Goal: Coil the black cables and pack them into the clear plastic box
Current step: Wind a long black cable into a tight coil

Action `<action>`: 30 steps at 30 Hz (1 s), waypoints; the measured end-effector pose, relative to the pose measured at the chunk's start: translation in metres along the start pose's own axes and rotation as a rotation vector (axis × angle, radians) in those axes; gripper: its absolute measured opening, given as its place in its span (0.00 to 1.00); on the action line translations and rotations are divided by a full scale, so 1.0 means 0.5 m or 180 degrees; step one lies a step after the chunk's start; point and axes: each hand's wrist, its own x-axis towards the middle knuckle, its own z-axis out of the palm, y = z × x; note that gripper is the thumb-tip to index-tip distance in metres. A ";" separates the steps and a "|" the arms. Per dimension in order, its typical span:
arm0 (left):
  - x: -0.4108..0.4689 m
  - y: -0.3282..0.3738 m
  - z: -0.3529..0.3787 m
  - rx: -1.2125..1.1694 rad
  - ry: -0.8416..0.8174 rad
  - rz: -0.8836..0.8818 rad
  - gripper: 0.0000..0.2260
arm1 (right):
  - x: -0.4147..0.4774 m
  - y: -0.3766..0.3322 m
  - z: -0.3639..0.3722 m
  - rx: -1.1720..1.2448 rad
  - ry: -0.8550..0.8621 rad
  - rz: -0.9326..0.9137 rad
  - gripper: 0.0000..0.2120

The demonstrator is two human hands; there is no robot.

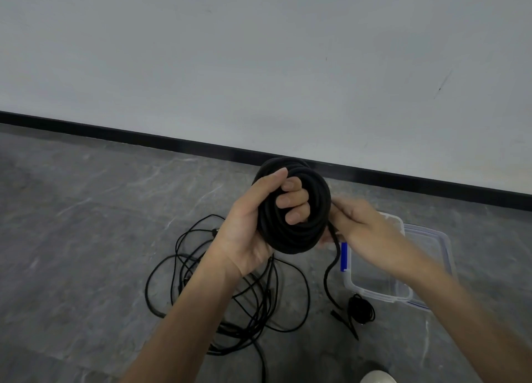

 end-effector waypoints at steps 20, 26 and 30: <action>-0.001 0.018 0.014 0.0536 0.1155 0.1234 0.07 | -0.037 -0.038 0.047 -0.0311 -0.0663 0.0516 0.26; 0.001 0.024 0.006 0.1192 0.1602 0.1601 0.10 | -0.041 -0.047 0.061 0.0100 -0.0493 0.0827 0.07; 0.006 0.021 0.007 0.1653 0.1914 0.1755 0.11 | -0.052 -0.056 0.066 0.0282 -0.0875 0.1123 0.08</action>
